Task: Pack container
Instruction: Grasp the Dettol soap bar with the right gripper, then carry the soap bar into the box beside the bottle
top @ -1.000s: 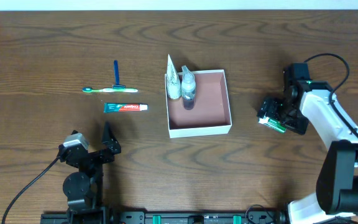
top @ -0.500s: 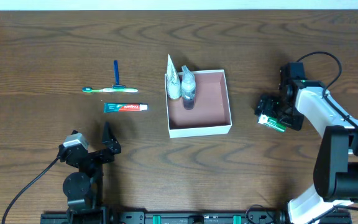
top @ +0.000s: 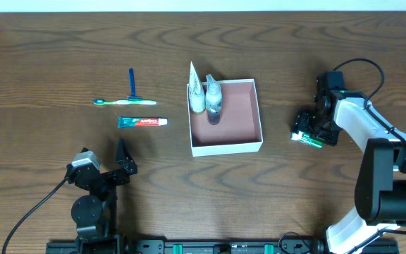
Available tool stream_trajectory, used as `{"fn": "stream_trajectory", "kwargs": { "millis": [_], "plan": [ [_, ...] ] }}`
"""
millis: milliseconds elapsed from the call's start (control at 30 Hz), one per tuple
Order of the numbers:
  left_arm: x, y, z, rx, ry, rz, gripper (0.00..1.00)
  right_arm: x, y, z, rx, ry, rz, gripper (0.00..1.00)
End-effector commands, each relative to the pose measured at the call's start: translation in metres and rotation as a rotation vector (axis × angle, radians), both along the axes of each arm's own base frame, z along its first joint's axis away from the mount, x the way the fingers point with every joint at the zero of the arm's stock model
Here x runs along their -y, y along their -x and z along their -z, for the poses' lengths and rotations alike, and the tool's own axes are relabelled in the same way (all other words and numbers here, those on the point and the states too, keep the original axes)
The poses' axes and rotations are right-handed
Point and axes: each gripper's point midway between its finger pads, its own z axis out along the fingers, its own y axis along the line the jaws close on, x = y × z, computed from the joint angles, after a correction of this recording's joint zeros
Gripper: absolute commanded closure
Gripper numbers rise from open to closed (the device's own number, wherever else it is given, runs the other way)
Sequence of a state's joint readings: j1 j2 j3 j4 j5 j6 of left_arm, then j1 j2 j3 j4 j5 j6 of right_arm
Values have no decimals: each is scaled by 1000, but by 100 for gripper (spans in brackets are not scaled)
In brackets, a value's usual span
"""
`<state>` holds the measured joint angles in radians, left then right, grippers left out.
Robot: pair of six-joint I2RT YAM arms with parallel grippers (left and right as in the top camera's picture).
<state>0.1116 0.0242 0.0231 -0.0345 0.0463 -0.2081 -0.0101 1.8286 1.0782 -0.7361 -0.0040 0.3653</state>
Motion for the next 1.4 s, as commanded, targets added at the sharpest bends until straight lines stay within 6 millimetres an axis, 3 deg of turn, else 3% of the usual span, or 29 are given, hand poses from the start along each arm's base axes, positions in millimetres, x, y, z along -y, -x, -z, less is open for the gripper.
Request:
{"fn": "stream_trajectory", "kwargs": {
  "millis": [0,200,367,500,633,833,967,1167,1367],
  "plan": [
    [-2,1,17,-53,-7,-8,2,2,5,5,-19,5,-18,47],
    [-2,1,17,-53,-7,-8,2,2,-1,2,-1,10,-88,48],
    [-2,1,17,-53,-7,-8,2,0,-19,-19,71,11,-159,49],
    [-2,1,17,-53,-7,-8,2,-13,-42,-58,196,-34,-256,49],
    [-2,1,17,-53,-7,-8,2,-31,-59,-109,346,-90,-372,49],
    [-2,1,17,-53,-7,-8,2,-80,-59,-184,550,-161,-591,49],
    [-2,1,17,-53,-7,-8,2,-126,-45,-208,622,-174,-750,50],
    [-2,1,17,-53,-7,-8,2,-196,-16,-208,624,-218,-973,50],
    [-2,1,17,-53,-7,-8,2,-238,16,-202,609,-231,-1186,46]
  ]
}}
